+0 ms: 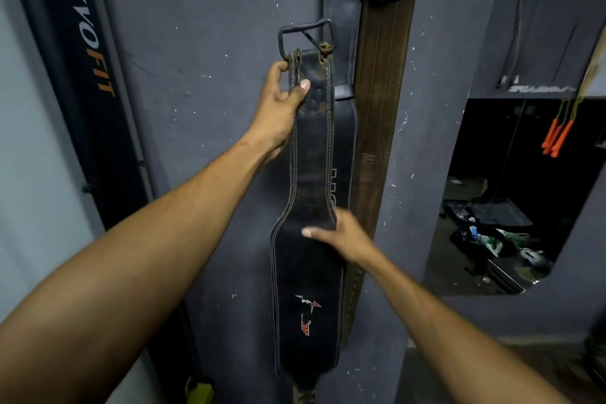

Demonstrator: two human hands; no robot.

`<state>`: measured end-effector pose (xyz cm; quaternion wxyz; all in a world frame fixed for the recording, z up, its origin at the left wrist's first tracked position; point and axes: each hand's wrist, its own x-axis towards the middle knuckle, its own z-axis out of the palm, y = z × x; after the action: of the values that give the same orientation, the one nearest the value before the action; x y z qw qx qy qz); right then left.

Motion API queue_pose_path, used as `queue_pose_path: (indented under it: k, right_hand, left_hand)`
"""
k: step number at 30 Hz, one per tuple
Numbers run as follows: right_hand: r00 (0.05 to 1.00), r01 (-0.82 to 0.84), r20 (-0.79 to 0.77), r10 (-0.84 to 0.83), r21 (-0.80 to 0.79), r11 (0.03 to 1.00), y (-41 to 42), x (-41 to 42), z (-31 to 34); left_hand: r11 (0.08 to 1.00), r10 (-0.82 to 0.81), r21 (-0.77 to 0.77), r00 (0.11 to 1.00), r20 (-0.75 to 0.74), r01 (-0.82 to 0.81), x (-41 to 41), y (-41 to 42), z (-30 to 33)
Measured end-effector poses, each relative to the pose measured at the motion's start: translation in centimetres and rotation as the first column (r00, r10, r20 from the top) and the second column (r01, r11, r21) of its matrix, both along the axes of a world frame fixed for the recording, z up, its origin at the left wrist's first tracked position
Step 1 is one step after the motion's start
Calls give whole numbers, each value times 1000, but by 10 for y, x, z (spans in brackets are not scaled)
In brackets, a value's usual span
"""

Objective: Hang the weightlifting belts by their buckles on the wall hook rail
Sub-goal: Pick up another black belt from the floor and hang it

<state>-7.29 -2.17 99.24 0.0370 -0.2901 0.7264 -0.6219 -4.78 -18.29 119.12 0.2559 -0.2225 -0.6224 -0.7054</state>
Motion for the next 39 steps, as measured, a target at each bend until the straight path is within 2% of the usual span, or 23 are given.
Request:
queue_pose_path:
  k: [4, 8, 13, 17, 21, 27, 30, 33, 36, 39]
  right_hand:
    - [987, 13, 161, -15, 14, 1000, 19, 5, -64]
    - [990, -11, 141, 1, 70, 998, 19, 6, -59]
    - [986, 134, -88, -142, -97, 986, -4, 6, 42]
    - [866, 281, -348, -360, -257, 925, -21, 11, 146]
    - [792, 351, -441, -422, -238, 906, -34, 12, 209]
    - [743, 363, -355, -567, -498, 788, -59, 19, 243]
    - [740, 353, -331, -586, -550, 757, -65, 19, 258]
    - [740, 347, -325, -589, -566, 748, -67, 13, 273]
    - [760, 328, -306, -573, -581, 745, -66, 7, 288]
    - [783, 281, -307, -540, -600, 749, -63, -2, 304]
  left_hand:
    - [999, 29, 20, 1000, -4, -29, 2, -7, 6]
    - [998, 50, 26, 998, 31, -50, 0, -8, -6]
    - [997, 75, 0, 996, 39, -75, 1, -10, -15]
    - [995, 88, -49, 996, 12, -88, 7, -10, -23]
    - [997, 43, -60, 999, 6, -42, 16, -11, -16]
    - [993, -31, -112, 998, -62, 24, 25, -20, 11]
    - [997, -30, -76, 995, -100, 23, 25, -24, 28]
    - [997, -69, 21, 998, -2, 69, 27, -25, 50]
    - [999, 46, -18, 998, 35, -46, 21, -24, 79]
    - [982, 165, -86, 986, -30, -167, 11, -20, 108]
